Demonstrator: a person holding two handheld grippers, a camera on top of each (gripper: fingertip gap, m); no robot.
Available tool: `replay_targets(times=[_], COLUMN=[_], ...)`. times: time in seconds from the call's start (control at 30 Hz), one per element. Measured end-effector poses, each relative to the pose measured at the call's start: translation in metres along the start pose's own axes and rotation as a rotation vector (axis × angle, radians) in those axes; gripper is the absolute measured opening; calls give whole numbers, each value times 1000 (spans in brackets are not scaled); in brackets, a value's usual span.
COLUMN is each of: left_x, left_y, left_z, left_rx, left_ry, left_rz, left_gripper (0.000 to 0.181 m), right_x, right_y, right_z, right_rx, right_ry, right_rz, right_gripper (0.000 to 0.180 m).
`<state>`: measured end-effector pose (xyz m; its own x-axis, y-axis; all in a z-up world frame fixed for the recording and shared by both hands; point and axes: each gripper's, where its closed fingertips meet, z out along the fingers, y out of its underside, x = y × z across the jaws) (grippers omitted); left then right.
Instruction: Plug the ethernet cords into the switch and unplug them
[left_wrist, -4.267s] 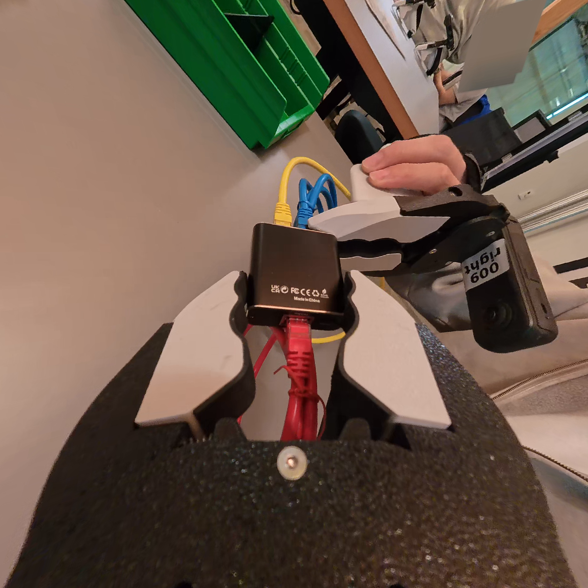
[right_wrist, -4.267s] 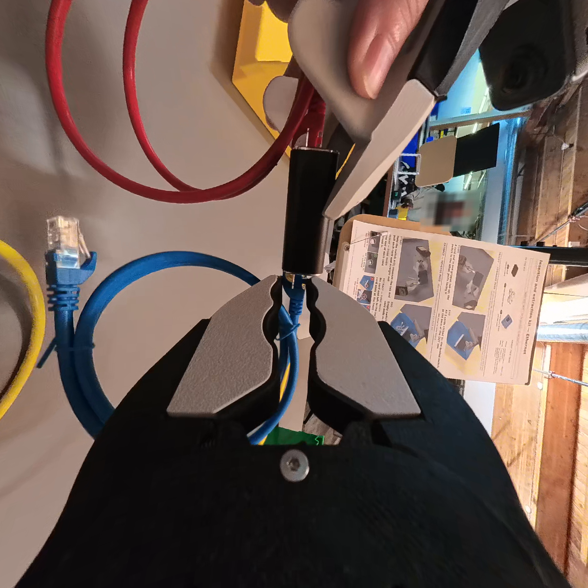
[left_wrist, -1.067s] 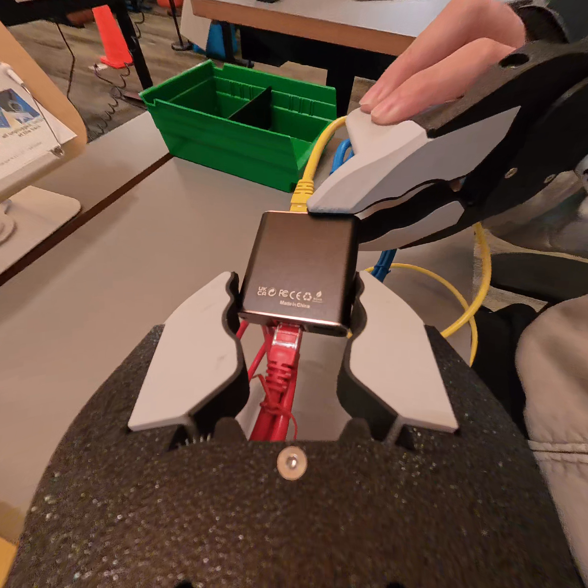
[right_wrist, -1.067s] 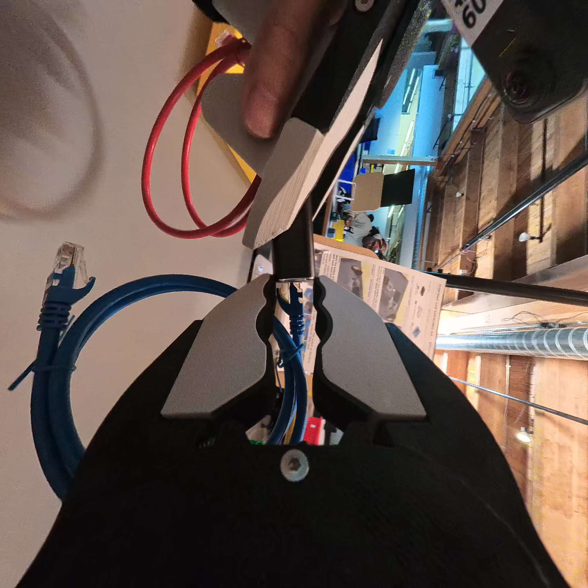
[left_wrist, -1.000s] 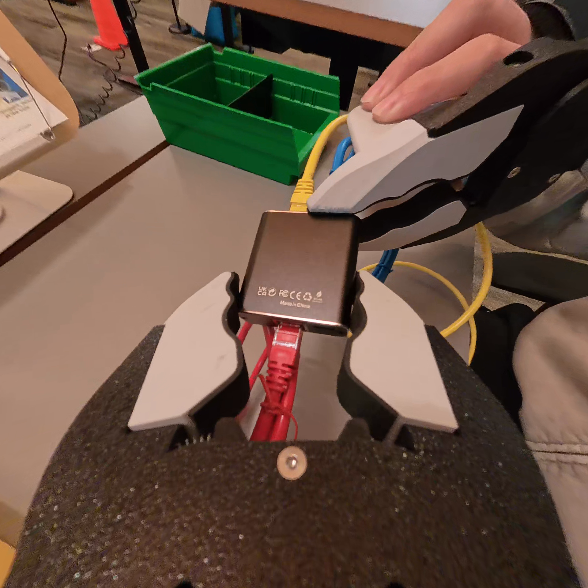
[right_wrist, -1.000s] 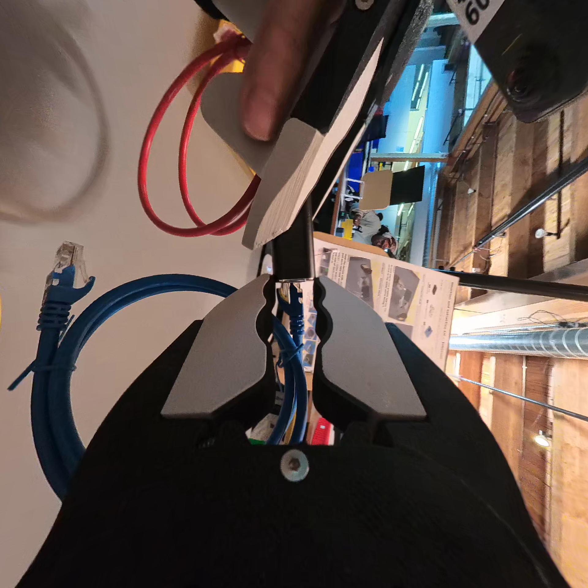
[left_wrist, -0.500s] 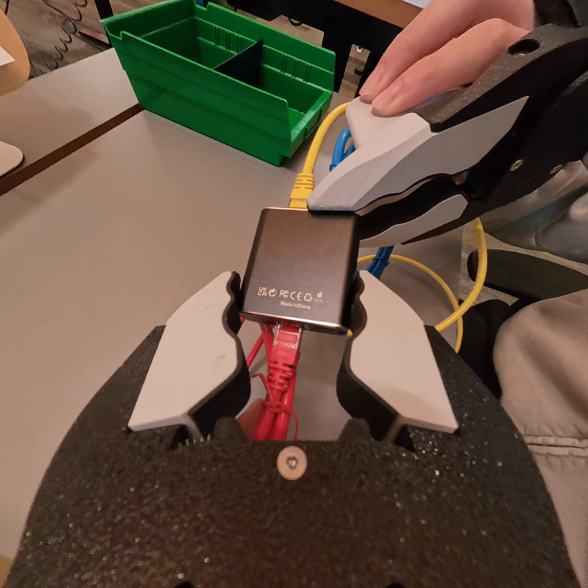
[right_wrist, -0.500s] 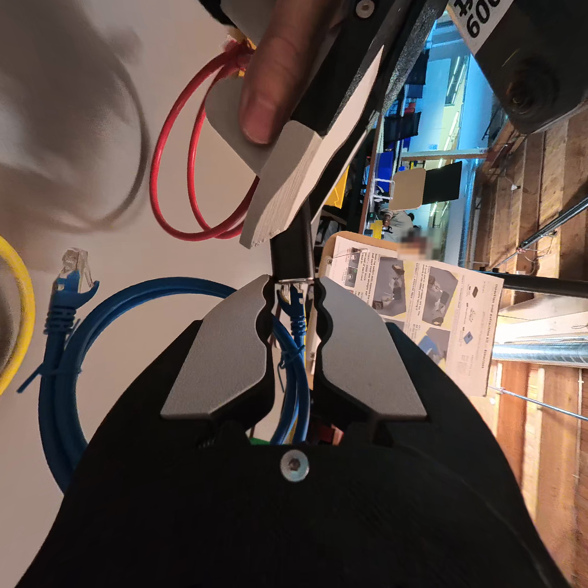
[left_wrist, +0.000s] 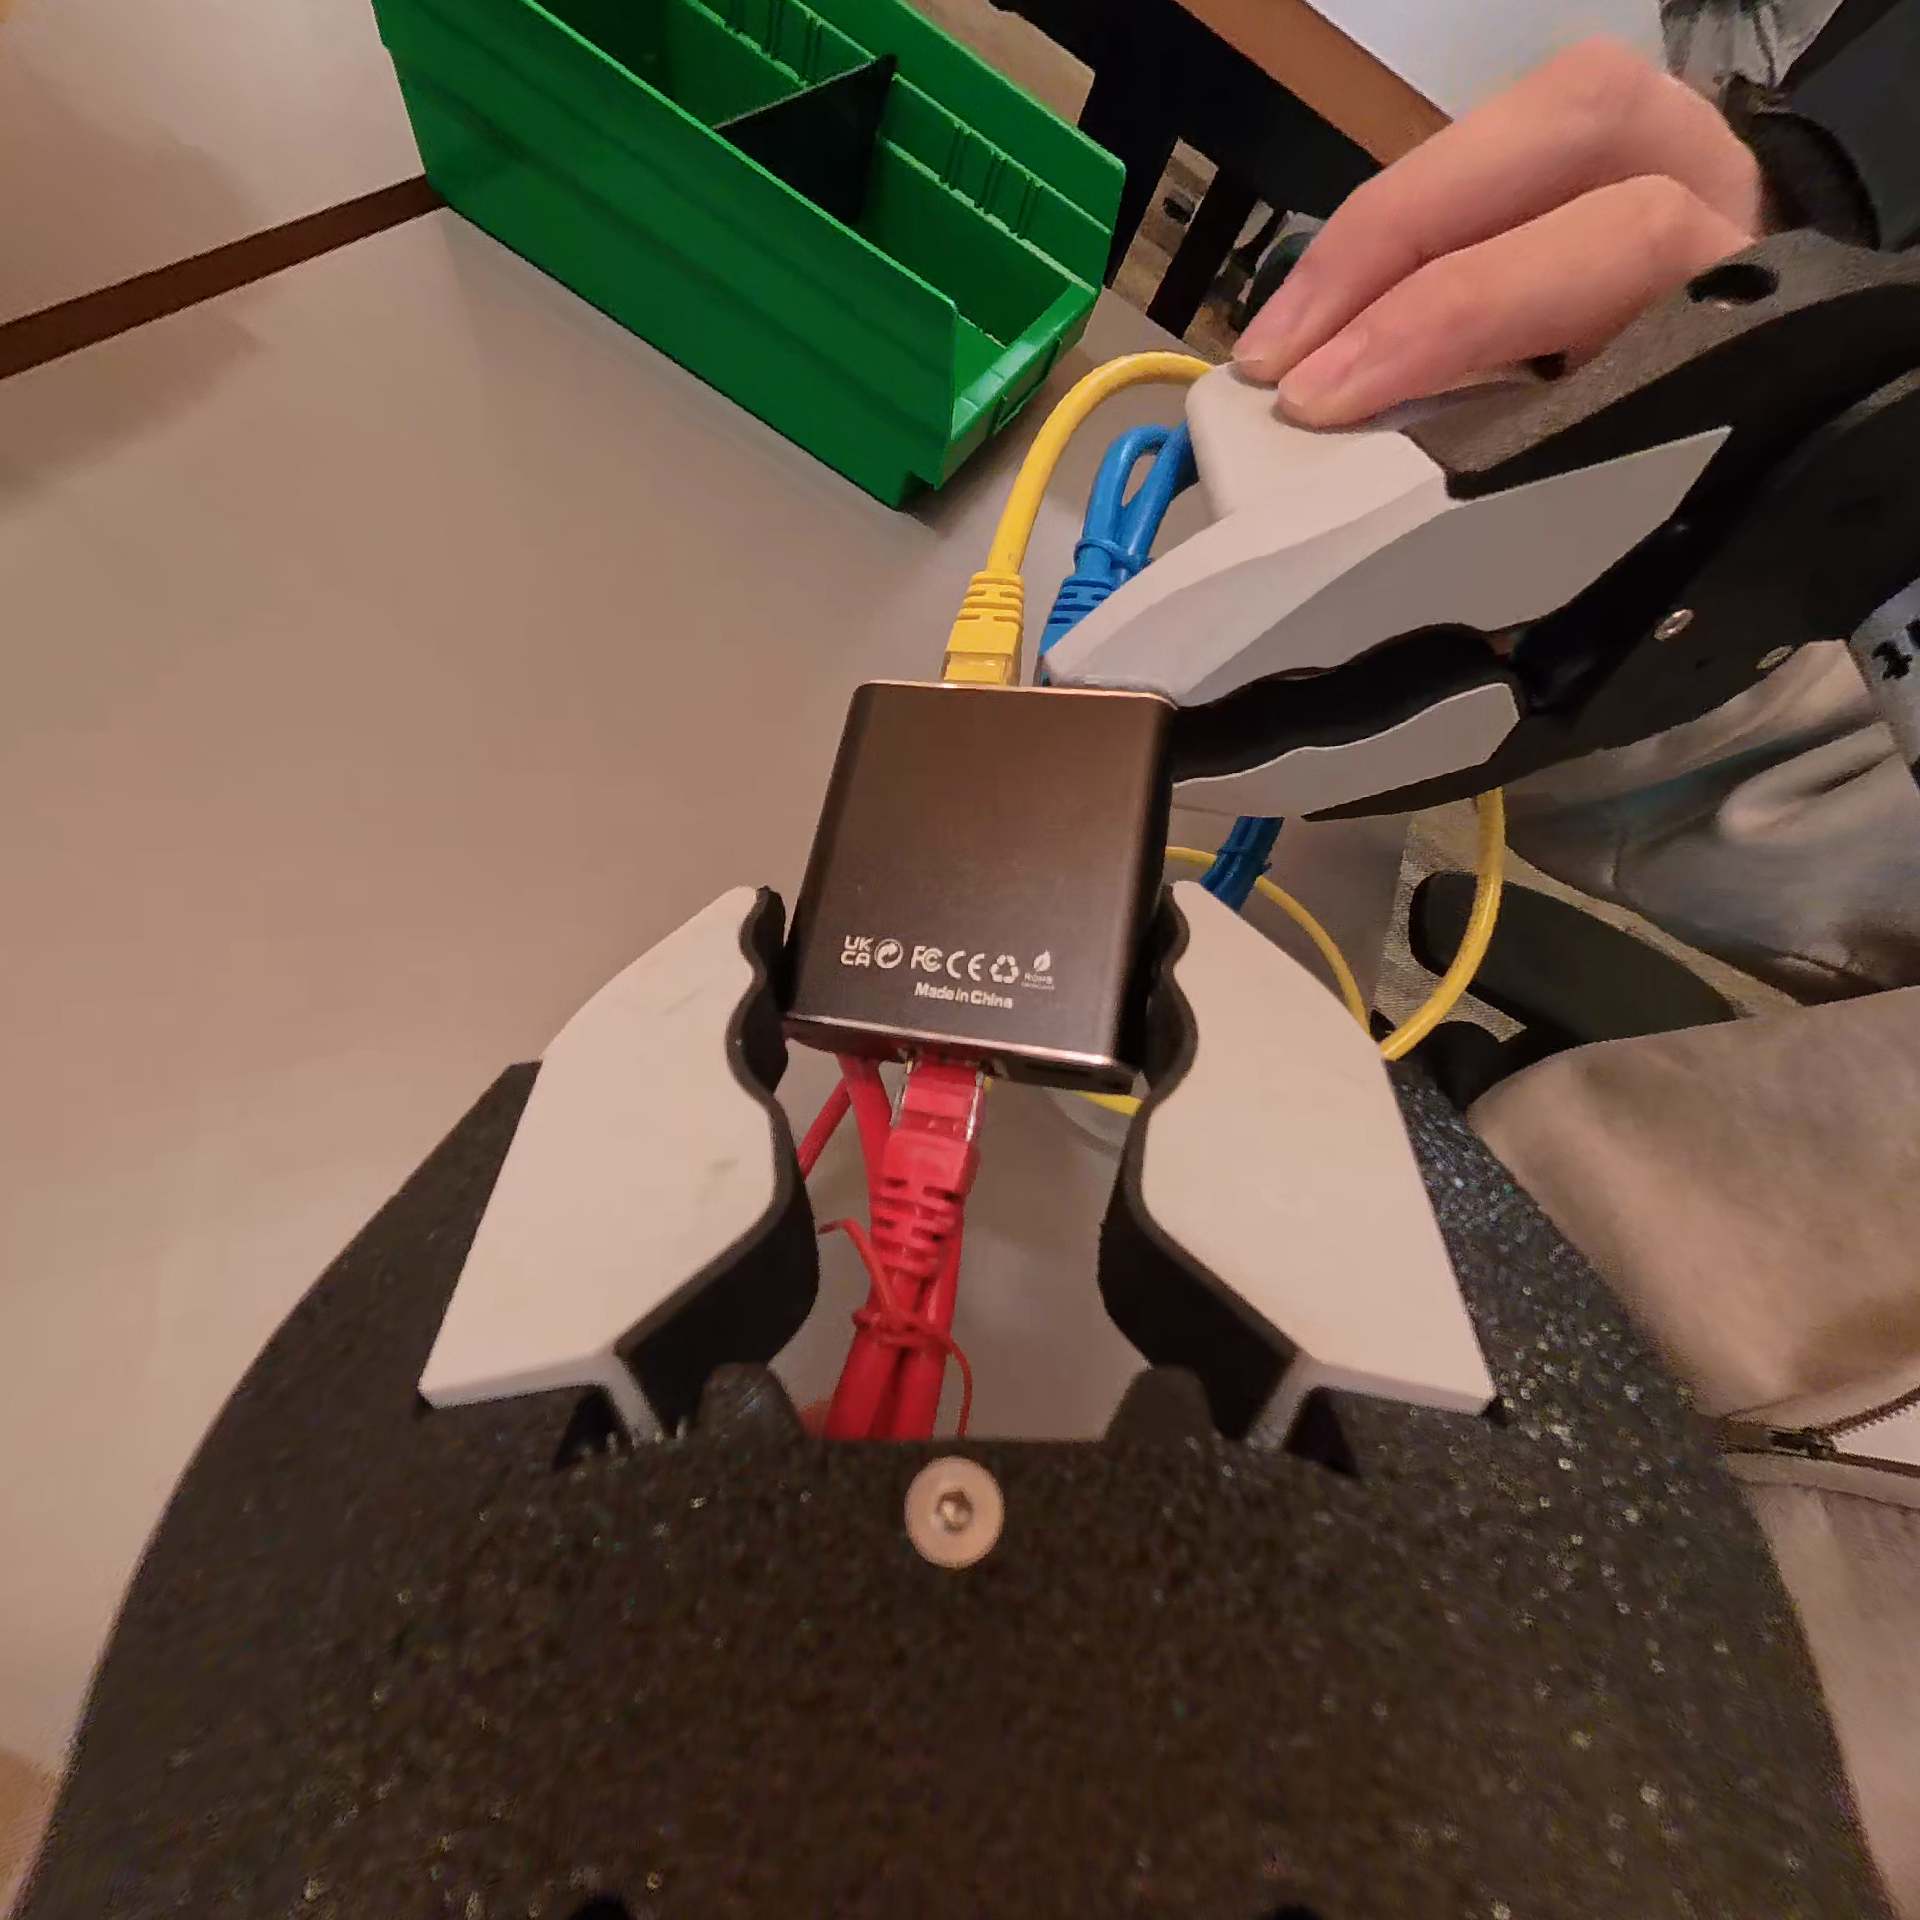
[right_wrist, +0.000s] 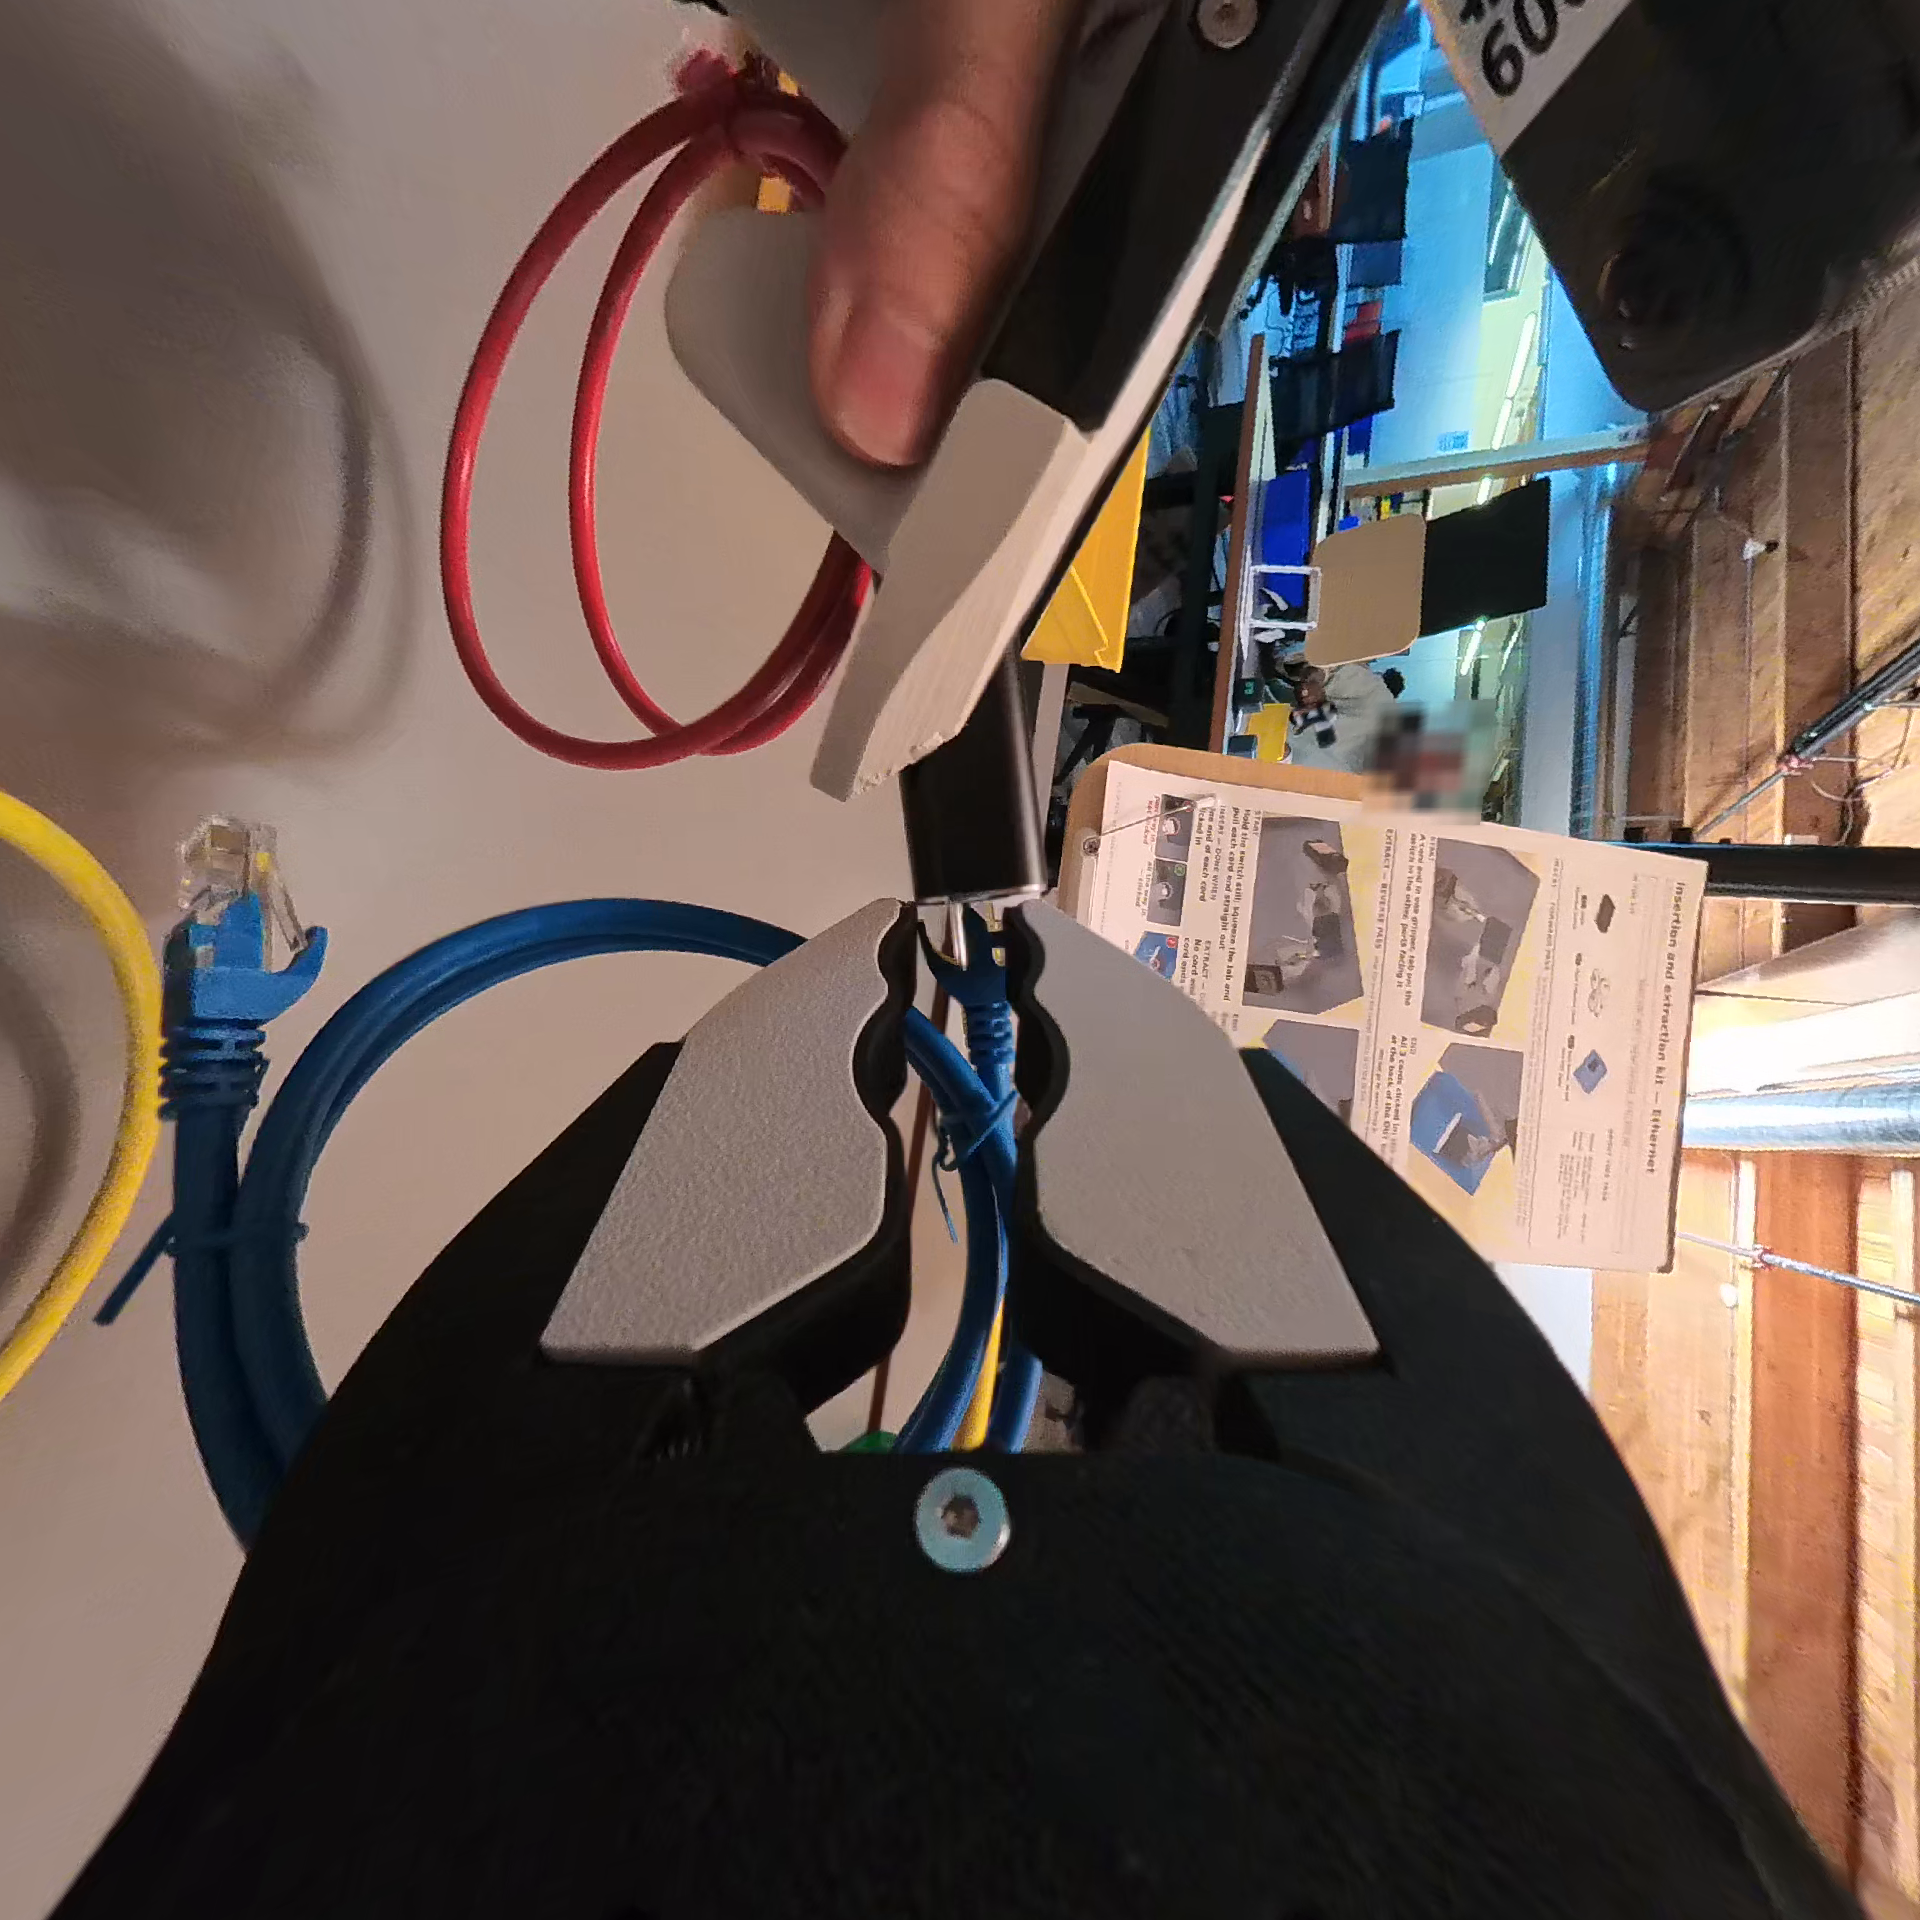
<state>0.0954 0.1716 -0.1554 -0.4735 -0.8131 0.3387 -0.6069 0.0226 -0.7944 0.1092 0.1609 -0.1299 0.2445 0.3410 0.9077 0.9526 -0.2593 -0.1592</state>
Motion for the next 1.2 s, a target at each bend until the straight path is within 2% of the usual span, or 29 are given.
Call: replay_targets(times=[0.37,0.5,0.83,1.2], left_x=[-6,-5,-5,-16], left_y=[2,5,17,8], left_z=[-1,-1,6,10], left_rx=[-21,-28,-89,-33], left_ry=[3,11,21,-32], left_rz=[-73,-69,-95,-108], left_gripper=[66,66,66,66], right_x=[-2,-5,-21,-14], right_y=[2,2,5,18], right_z=[9,8,10,16], right_rx=[1,7,22,-52], right_ry=[11,14,-53,-47], right_rz=[11,-42,-15,80], right_gripper=[16,15,14,14])
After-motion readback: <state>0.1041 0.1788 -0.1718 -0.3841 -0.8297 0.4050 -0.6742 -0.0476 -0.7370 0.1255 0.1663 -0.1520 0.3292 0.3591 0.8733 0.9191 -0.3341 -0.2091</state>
